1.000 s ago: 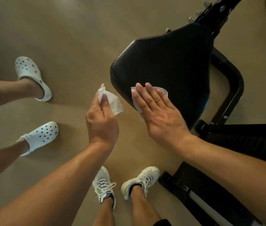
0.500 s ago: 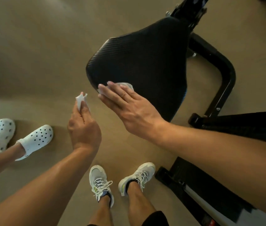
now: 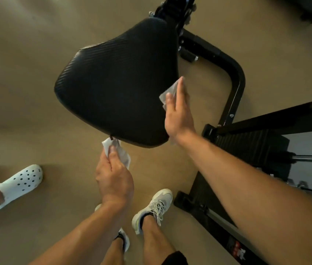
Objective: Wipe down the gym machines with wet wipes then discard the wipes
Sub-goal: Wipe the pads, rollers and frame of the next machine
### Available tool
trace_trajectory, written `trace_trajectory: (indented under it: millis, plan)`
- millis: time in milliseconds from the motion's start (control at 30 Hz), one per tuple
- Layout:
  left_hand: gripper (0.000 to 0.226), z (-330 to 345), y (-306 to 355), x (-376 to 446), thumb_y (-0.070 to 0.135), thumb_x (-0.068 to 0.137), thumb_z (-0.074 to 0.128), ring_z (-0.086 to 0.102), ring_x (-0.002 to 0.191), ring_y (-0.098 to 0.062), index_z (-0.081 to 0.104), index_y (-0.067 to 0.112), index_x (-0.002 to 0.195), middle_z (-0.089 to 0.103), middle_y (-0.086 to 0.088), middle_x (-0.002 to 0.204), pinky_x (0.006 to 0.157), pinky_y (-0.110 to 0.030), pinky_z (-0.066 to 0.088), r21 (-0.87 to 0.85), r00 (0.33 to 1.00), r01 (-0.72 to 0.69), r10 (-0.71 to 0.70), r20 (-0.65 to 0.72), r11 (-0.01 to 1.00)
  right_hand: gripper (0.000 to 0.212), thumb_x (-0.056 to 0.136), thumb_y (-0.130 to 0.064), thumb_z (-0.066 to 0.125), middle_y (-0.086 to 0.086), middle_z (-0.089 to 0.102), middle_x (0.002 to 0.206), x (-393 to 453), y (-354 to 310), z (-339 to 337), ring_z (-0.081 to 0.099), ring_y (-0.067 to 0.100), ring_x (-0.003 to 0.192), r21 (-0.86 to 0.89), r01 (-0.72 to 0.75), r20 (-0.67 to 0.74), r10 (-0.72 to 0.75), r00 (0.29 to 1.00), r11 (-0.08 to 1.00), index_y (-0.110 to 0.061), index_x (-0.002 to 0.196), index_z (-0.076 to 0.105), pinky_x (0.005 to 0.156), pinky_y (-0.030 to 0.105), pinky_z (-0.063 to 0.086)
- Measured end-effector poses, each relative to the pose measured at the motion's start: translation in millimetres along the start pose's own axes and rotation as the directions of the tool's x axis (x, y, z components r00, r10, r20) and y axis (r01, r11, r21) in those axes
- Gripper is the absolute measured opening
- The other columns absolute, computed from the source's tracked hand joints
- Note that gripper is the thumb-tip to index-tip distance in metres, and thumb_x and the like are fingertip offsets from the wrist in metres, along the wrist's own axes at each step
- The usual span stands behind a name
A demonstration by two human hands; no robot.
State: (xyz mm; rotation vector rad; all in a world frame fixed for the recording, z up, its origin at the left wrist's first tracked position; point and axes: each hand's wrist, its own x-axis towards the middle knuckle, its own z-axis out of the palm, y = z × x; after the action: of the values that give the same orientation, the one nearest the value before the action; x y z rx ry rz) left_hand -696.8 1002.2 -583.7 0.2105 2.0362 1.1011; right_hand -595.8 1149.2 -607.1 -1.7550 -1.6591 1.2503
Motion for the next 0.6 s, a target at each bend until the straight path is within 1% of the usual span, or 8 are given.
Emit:
trace_trajectory:
  millis: [67,167,233,267,367,433,533,600]
  plan:
    - [0.036,-3,-4,-2,0.037,0.109,0.034,0.059,0.104,-0.021,0.061,0.025,0.130,0.063,-0.001,0.112,0.085,-0.037,0.045,0.026,1.000,-0.007,0.007,0.015,1.000,0.055,0.112,-0.035,0.030,0.003,0.034,0.161,36,-22,-13,0.051,0.011,0.130,0.020,-0.156,0.026,0.156,0.987,0.988,-0.025,0.163,0.012,0.102,0.019,0.039]
    - [0.035,-10,-13,-6,0.035,0.109,0.036,0.060,0.101,-0.020,0.063,0.021,0.126,0.065,-0.002,0.107,0.078,-0.030,0.043,0.045,1.000,0.013,-0.014,0.021,0.999,0.046,0.112,-0.037,0.029,0.006,0.055,0.141,54,-33,-10,0.054,0.022,0.129,0.040,-0.262,-0.057,0.264,0.963,0.964,-0.015,0.150,0.040,0.102,0.031,0.041]
    - [0.032,-18,-17,-18,0.034,0.108,0.038,0.062,0.098,-0.016,0.065,0.023,0.120,0.065,0.003,0.100,0.074,-0.024,0.044,0.053,0.999,0.040,-0.040,-0.001,0.998,0.049,0.110,-0.044,0.027,0.006,0.056,0.143,27,-29,7,0.055,0.026,0.129,0.053,-0.345,-0.159,0.349,0.924,0.937,-0.019,0.150,0.039,0.106,0.042,0.044]
    - [0.030,-23,-16,-26,0.034,0.108,0.039,0.062,0.097,-0.014,0.065,0.024,0.119,0.065,0.006,0.099,0.073,-0.023,0.043,0.050,0.998,0.060,-0.060,-0.006,0.997,0.050,0.109,-0.045,0.028,0.005,0.053,0.147,6,-28,18,0.054,0.027,0.131,0.134,-0.385,-0.203,0.406,0.891,0.913,-0.022,0.154,0.035,0.108,0.045,0.045]
    - [0.033,-41,-20,-51,0.034,0.107,0.041,0.061,0.103,-0.019,0.065,0.023,0.127,0.066,0.001,0.110,0.086,-0.031,0.044,0.073,0.993,0.117,-0.116,-0.009,0.990,0.050,0.110,-0.041,0.032,0.004,0.050,0.150,-52,-35,49,0.054,0.028,0.132,0.339,-0.447,-0.265,0.540,0.799,0.828,-0.022,0.156,0.030,0.102,0.033,0.043]
    - [0.036,-52,-21,-66,0.033,0.107,0.042,0.061,0.111,-0.020,0.064,0.021,0.132,0.067,-0.001,0.117,0.093,-0.033,0.045,0.082,0.992,0.128,-0.129,0.002,0.988,0.044,0.111,-0.033,0.031,0.007,0.054,0.146,-76,-44,54,0.056,0.029,0.127,0.427,-0.480,-0.252,0.611,0.750,0.766,-0.017,0.152,0.037,0.091,0.028,0.039]
    - [0.036,-74,-10,-84,0.032,0.107,0.043,0.061,0.108,-0.019,0.065,0.016,0.131,0.067,-0.003,0.115,0.089,-0.031,0.042,0.088,0.993,0.117,-0.119,0.018,0.989,0.044,0.112,-0.028,0.032,0.008,0.056,0.144,-103,-44,49,0.057,0.028,0.128,0.496,-0.564,-0.144,0.703,0.697,0.660,-0.017,0.153,0.044,0.095,0.023,0.044]
    - [0.033,-90,2,-95,0.028,0.108,0.042,0.055,0.102,-0.017,0.065,0.012,0.126,0.062,-0.002,0.109,0.086,-0.029,0.037,0.117,0.993,0.114,-0.116,0.004,0.987,0.043,0.111,-0.031,0.034,0.009,0.059,0.141,-134,-48,44,0.059,0.029,0.125,0.478,-0.611,-0.078,0.723,0.686,0.631,-0.015,0.145,0.054,0.104,0.034,0.048]
